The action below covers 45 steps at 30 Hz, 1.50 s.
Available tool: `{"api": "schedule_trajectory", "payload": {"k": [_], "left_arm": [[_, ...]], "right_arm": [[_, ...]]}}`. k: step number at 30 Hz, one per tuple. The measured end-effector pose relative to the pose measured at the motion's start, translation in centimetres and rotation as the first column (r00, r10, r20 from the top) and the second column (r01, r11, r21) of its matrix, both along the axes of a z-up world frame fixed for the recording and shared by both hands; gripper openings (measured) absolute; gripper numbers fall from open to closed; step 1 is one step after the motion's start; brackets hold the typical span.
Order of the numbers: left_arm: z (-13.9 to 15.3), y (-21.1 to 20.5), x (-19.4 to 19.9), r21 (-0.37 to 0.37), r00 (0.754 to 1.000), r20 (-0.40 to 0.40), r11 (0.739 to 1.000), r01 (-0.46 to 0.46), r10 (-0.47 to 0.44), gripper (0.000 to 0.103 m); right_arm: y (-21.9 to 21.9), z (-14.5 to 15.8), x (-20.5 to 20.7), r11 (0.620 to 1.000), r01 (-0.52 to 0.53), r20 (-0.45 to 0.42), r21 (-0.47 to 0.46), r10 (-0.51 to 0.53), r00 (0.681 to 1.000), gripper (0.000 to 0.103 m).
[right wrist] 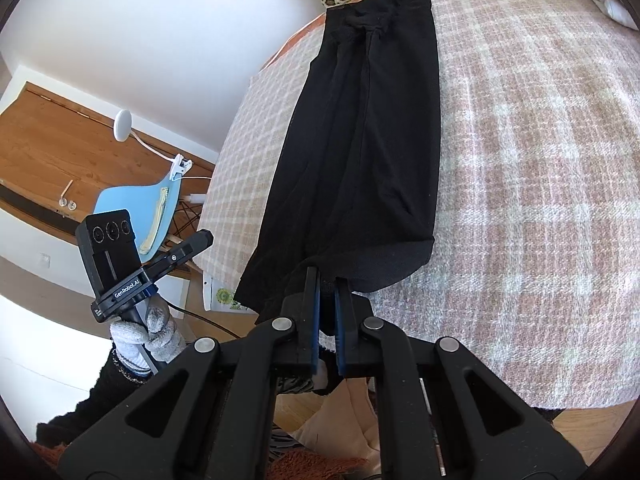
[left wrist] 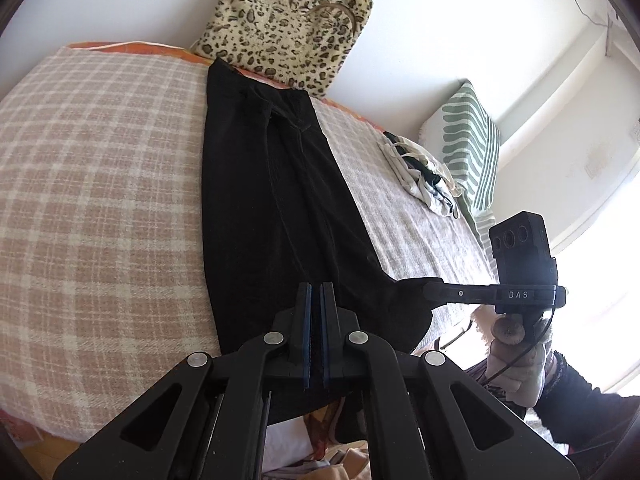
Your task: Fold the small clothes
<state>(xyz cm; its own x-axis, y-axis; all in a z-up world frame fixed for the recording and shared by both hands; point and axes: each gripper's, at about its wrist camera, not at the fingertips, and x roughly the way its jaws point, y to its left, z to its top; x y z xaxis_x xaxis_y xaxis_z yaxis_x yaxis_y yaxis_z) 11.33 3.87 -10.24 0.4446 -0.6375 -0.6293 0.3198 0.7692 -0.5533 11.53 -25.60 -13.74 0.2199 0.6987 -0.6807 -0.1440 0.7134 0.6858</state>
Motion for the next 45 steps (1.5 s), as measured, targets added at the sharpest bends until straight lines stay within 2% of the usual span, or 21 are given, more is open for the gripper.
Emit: {"api": "schedule_trajectory", "payload": {"k": [3,6,7,8,11,13,15,17,19,20,22,26,30,39,45], "left_arm": [[-0.4,0.3,0.4,-0.007,0.999,-0.032,1.0,0.008,-0.008,0.002],[-1.2,0.5,-0.3,0.063,0.997,-0.083,0.998,0.008,-0.003,0.005],[-1.7,0.8,-0.5,0.076,0.994,-0.111,0.997,0.002,0.007,0.011],[-2.1,1.2,-0.8,0.081,0.991,-0.135,0.997,-0.007,0.018,0.021],[-3.3,2.1,-2.0,0.071,0.982,-0.184,0.997,-0.022,0.035,0.03],[-4.4,2.1,-2.7,0.086,0.97,-0.239,0.996,-0.025,0.045,0.041],[-5.3,1.7,-3.2,0.076,0.961,-0.273,0.997,-0.013,0.033,0.041],[-5.9,1.1,-3.5,0.084,0.96,-0.278,0.996,-0.002,0.026,0.04],[-6.4,0.7,-3.8,0.076,0.961,-0.277,0.997,0.002,0.019,0.035],[-6.6,0.5,-3.9,0.064,0.961,-0.277,0.998,0.007,0.011,0.018],[-6.7,0.3,-3.9,0.061,0.962,-0.274,0.998,0.012,0.005,0.002],[-5.8,0.4,-3.7,0.031,0.972,-0.235,1.0,-0.003,0.011,0.002],[-4.8,0.8,-3.1,0.008,0.978,-0.21,1.0,-0.017,0.018,0.002],[-2.6,-0.3,0.6,-0.031,0.992,-0.127,0.999,-0.028,0.024,0.002],[-2.3,-1.2,3.6,-0.045,0.995,-0.095,0.998,-0.037,0.033,0.002]], "right_arm": [[0.5,0.2,0.5,1.0,-0.009,0.01,-0.01,0.009,1.0,0.007],[0.7,0.0,0.1,0.999,-0.033,0.007,-0.013,0.033,0.999,0.007],[-0.4,0.2,-0.4,0.999,-0.042,0.01,-0.016,0.042,0.999,0.007],[0.2,0.1,-0.6,0.999,-0.045,0.008,-0.019,0.045,0.999,0.007],[-0.1,-0.3,-1.1,0.999,-0.048,-0.007,-0.018,0.048,0.999,0.007],[-0.2,-0.7,-1.7,0.998,-0.049,-0.016,-0.027,0.049,0.999,0.007],[-0.4,-1.1,-2.2,0.998,-0.049,-0.029,-0.034,0.048,0.998,0.007],[-0.5,-1.4,-2.5,0.998,-0.051,-0.041,-0.042,0.049,0.998,0.007],[-0.6,-1.7,-2.8,0.997,-0.05,-0.053,-0.051,0.047,0.997,0.007],[-0.7,-1.9,-2.9,0.997,-0.052,-0.061,-0.053,0.049,0.997,0.007],[-0.5,-2.3,-3.1,0.996,-0.065,-0.077,-0.063,0.06,0.995,0.007],[-0.5,-2.8,-3.3,0.994,-0.077,-0.093,-0.074,0.07,0.993,0.007],[-1.2,-2.1,-2.6,0.998,-0.057,-0.083,-0.04,0.053,0.995,0.007],[-1.9,0.4,0.2,1.0,-0.019,-0.002,-0.007,0.019,1.0,0.007],[-2.1,1.0,2.9,1.0,0.005,0.016,-0.001,-0.005,1.0,0.007]]}}
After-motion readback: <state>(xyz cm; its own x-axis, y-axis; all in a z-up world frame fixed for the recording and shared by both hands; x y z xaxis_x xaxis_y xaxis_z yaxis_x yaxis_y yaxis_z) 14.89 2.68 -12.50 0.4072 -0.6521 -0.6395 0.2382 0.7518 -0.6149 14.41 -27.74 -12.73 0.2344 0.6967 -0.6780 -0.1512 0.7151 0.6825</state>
